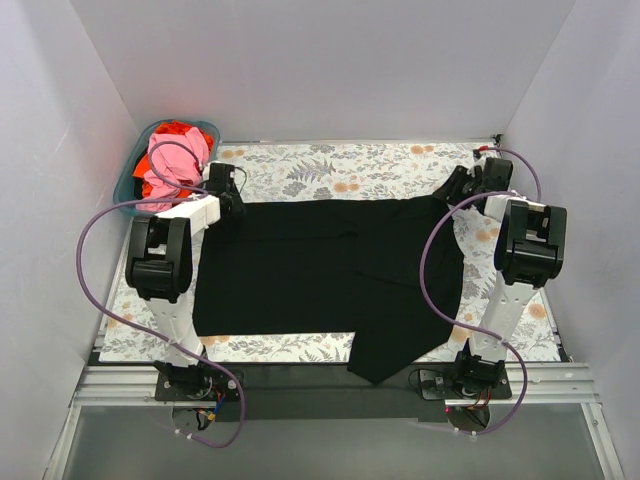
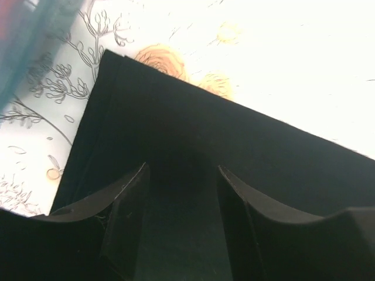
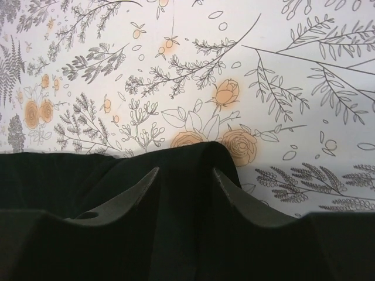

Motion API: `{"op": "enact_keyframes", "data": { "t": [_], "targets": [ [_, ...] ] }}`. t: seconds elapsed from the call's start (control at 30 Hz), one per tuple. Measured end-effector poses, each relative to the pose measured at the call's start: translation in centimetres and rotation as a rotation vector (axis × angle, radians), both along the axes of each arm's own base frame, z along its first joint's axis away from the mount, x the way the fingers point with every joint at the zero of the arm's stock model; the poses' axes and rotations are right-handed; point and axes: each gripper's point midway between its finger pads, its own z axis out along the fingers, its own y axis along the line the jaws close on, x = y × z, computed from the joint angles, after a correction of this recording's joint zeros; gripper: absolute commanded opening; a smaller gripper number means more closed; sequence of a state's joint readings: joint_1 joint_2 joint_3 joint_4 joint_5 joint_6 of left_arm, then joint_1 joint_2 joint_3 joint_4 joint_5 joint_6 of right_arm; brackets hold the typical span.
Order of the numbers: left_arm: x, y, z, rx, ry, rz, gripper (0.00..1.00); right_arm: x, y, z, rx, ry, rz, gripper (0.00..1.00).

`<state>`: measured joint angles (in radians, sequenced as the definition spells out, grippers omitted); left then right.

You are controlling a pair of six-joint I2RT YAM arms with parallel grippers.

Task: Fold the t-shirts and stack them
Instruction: Fold the tshirt

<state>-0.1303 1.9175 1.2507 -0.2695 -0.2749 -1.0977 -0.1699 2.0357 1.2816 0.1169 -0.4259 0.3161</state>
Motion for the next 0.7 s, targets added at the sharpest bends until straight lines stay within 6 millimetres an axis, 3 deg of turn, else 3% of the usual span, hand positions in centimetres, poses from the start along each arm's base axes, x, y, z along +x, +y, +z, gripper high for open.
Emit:
{"op": "enact_keyframes", "data": {
  "t": [0.1, 0.23, 0.37, 0.57, 0.7],
  "targets": [
    [-0.2, 0.4, -1.8, 0.024, 0.034, 0.008, 0.46, 0.3, 0.3, -0.3, 0.018, -0.006, 0.014, 0.38],
    [-0.1, 0.8, -1.9, 0.052, 0.029, 0.018, 0.43, 0.2, 0.4, -1.2, 0.029, 0.014, 0.013, 0.02],
    [-0.1, 1.0, -2.0, 0.069, 0.030, 0.023, 0.42, 0.2, -0.7, -1.3, 0.026, 0.018, -0.016, 0.01],
    [0.1, 1.2, -2.0, 0.089, 0.025, 0.021, 0.42, 0.6, -4.3, -1.6, 0.024, 0.019, -0.081, 0.01],
    [1.1, 0.9, -2.0, 0.090, 0.017, 0.013, 0.47, 1.6, -4.7, -1.8, 0.015, 0.006, -0.057, 0.04]
  ]
}}
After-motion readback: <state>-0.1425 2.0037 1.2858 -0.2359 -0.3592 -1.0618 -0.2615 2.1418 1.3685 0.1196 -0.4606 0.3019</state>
